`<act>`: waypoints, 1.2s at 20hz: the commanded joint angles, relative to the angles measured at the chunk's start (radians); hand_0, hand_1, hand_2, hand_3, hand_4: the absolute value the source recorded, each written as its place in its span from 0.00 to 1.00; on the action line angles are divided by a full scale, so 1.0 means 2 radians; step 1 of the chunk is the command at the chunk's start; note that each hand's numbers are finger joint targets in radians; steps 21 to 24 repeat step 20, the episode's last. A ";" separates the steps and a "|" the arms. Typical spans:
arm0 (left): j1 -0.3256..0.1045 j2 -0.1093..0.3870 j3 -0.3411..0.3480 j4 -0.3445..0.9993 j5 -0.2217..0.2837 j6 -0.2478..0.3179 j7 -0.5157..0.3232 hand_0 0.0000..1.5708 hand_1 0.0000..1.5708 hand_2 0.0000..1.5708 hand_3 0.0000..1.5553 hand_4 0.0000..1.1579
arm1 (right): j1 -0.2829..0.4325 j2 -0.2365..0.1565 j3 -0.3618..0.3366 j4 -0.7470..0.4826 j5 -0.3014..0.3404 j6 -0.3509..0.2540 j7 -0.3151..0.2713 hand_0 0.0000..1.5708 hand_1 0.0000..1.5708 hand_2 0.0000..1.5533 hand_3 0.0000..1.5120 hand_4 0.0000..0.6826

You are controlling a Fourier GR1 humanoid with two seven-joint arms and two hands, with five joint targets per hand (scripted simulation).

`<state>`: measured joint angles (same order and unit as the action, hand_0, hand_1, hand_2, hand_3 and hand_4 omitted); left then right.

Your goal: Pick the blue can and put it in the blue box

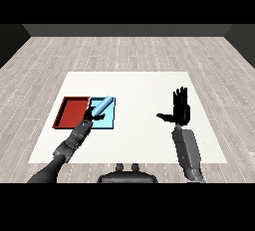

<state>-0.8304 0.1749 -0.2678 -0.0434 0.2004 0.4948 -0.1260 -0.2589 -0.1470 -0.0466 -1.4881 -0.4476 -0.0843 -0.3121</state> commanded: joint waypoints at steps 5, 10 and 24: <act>0.013 -0.003 0.035 -0.012 0.021 0.084 -0.059 0.00 0.00 0.00 0.00 0.00 | 0.019 0.008 0.000 0.005 -0.010 0.034 -0.027 0.00 0.00 0.00 0.00 0.00; 0.013 -0.012 0.069 -0.082 0.048 0.115 -0.165 0.00 0.00 0.00 0.00 0.00 | -0.009 0.015 0.005 0.007 -0.006 0.014 -0.005 0.00 0.00 0.00 0.00 0.00; 0.078 -0.019 0.076 -0.282 0.083 -0.095 -0.324 0.00 0.00 0.00 0.00 0.00 | 0.033 -0.005 0.015 -0.007 0.008 0.038 -0.008 0.00 0.00 0.00 0.00 0.00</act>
